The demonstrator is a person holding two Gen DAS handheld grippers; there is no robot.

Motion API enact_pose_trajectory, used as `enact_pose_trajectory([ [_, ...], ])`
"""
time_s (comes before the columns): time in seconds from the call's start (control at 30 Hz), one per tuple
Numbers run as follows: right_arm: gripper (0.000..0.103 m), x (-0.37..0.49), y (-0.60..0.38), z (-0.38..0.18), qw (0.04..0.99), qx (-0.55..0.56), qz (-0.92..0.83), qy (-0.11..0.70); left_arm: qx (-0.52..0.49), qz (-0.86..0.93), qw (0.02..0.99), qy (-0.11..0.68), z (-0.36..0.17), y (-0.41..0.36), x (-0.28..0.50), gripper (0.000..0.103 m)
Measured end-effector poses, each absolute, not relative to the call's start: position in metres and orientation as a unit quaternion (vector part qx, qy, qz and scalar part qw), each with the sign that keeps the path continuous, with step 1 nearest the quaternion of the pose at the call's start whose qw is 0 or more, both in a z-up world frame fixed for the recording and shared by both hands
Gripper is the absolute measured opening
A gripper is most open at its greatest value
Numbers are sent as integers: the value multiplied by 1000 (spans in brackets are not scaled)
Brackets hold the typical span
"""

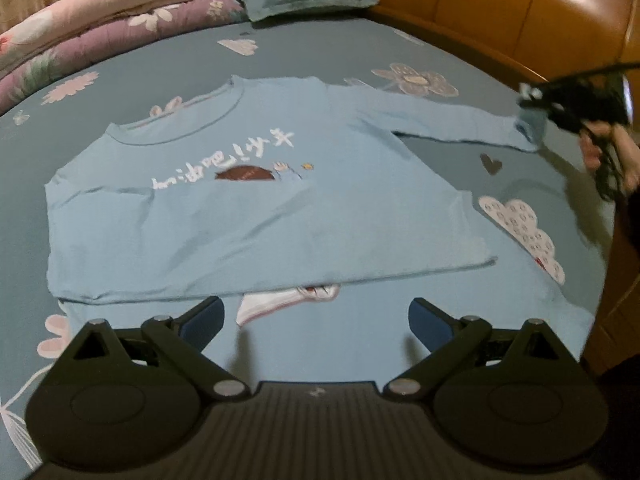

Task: Fold clothes
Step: 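Lift the sleeve cuff with the right gripper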

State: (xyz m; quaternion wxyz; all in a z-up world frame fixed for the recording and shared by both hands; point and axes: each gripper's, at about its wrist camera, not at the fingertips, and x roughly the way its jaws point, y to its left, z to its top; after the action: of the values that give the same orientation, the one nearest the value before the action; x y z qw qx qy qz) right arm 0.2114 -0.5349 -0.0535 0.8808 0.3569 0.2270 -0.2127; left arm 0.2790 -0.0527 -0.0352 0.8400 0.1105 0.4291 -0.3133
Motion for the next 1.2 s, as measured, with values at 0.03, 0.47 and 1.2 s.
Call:
enact_pose_trajectory([
  [0.03, 6, 217, -529, -52, 883, 352, -203, 234, 114, -322, 835, 432, -35, -52, 278, 98],
  [0.47, 6, 273, -469, -37, 897, 239, -155, 337, 233, -383, 787, 424, -30, -42, 280, 98],
  [1.2, 6, 357, -343, -20, 926, 115, -38, 356, 256, -397, 771, 428, -36, -34, 270, 98],
])
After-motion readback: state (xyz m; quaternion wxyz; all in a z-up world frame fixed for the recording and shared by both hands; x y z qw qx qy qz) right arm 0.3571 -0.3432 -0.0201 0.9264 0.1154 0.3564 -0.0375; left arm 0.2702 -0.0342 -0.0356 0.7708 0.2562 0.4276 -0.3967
